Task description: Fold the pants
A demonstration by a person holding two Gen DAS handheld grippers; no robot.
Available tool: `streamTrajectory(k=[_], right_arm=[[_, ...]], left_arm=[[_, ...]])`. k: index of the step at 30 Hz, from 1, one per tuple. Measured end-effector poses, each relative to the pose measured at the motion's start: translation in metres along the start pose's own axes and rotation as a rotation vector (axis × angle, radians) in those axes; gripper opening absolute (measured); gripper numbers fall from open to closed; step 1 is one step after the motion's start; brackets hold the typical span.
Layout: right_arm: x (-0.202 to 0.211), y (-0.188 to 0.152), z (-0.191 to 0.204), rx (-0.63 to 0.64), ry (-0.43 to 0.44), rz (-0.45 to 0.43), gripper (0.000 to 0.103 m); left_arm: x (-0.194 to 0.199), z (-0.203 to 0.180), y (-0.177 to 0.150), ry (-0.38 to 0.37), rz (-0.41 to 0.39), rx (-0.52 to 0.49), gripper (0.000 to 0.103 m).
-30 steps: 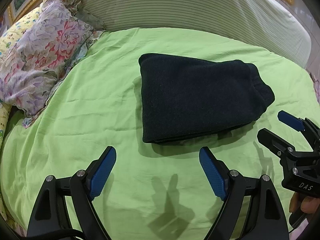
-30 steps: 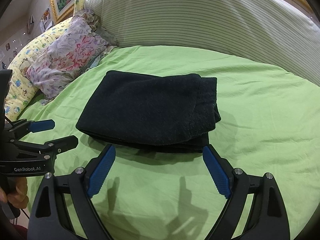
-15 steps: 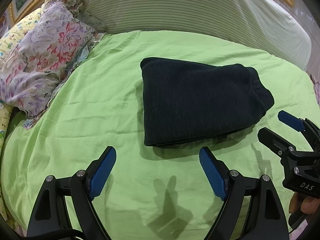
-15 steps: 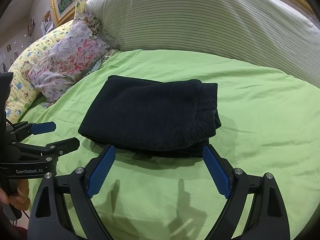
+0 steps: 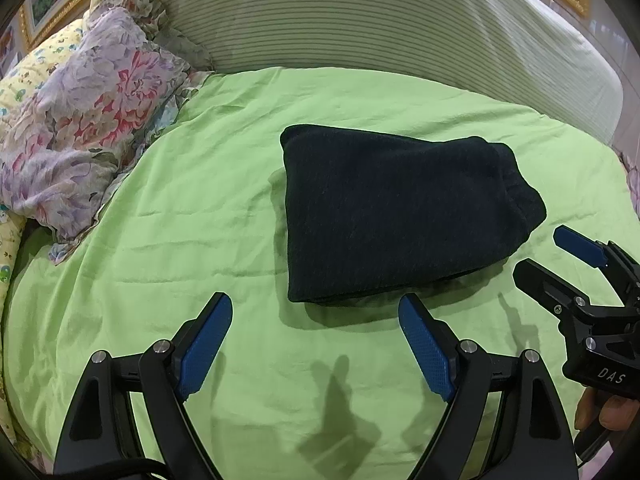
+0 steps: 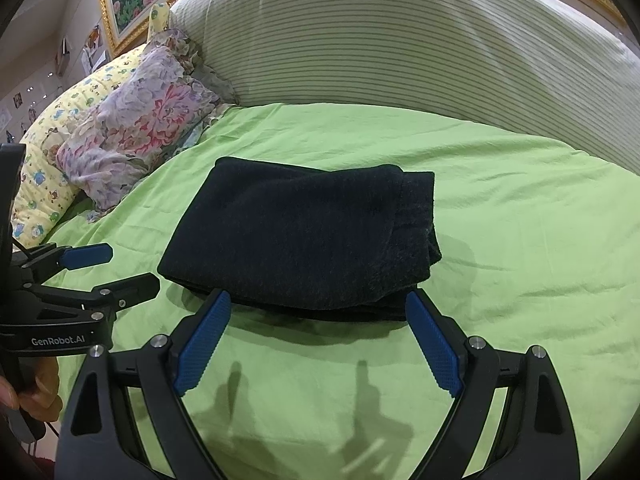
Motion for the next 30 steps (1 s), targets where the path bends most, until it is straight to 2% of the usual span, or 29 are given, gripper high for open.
streamTrajectory(k=[12, 30], right_arm=[[0.003, 0.011, -0.006, -0.005, 0.002, -0.024, 0.089], [0.009, 0.016, -0.026, -0.041, -0.001, -0.038, 0.089]], left_arm=[[0.003, -0.004, 0.013, -0.015, -0.026, 0.009, 0.086], [-0.002, -0.008, 0.028, 0.002, -0.044, 0.010, 0.084]])
Point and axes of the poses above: each gripper's, at about its wrist camera, not at the fingertips, and x roughly against the way its jaws point, z to its left, y to its top, the point moved 9 cm from there along -x, roughly the way its jaws point, and after that the axes turned 5 degrees about y, right-handed, at the moved point
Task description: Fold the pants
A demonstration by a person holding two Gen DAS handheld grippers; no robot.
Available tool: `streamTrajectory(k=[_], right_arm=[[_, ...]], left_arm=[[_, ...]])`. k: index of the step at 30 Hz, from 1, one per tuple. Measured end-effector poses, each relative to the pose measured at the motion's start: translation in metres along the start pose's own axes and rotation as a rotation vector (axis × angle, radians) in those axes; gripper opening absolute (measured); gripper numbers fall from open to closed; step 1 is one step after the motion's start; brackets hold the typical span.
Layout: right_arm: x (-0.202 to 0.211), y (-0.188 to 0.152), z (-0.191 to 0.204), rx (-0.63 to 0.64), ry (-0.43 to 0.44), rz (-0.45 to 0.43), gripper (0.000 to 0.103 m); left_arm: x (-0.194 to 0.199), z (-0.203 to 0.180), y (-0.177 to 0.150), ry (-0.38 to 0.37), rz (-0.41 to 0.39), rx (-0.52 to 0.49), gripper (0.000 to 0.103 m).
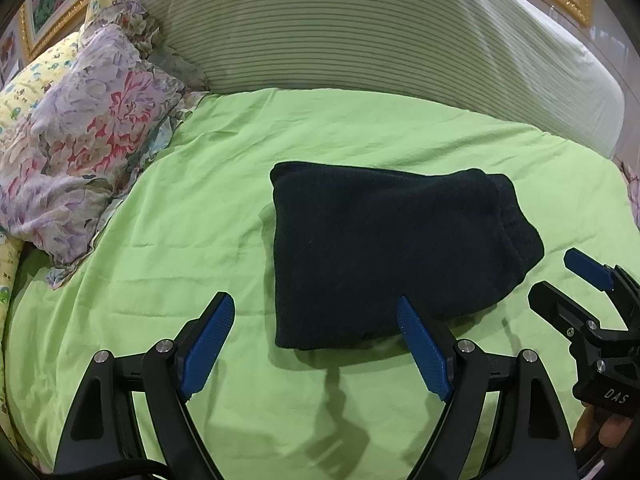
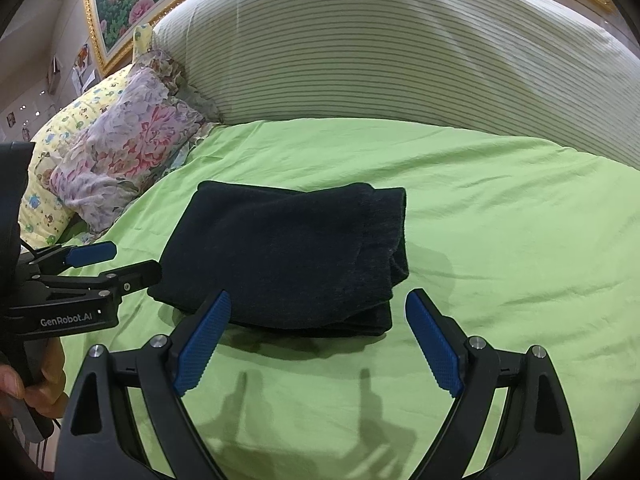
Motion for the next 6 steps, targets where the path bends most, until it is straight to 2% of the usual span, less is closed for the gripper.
streamTrajectory(k=[6], right_arm=[[-0.0008, 0.0013, -0.0069, -0.013, 0.010, -0.002, 0.090]], left_arm=[[-0.0015, -0.0062, -0.0001, 0.000, 0.018, 0.010, 0.084]])
Point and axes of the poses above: each gripper's, at about its wrist camera, not at the fingertips, and x roughly against the way its jaws point, z to its left, y to its top, the point moved 9 cm from there along -x, roughly the way its jaws point, and after that the axes turned 5 degrees about y, right-handed, at the moved point
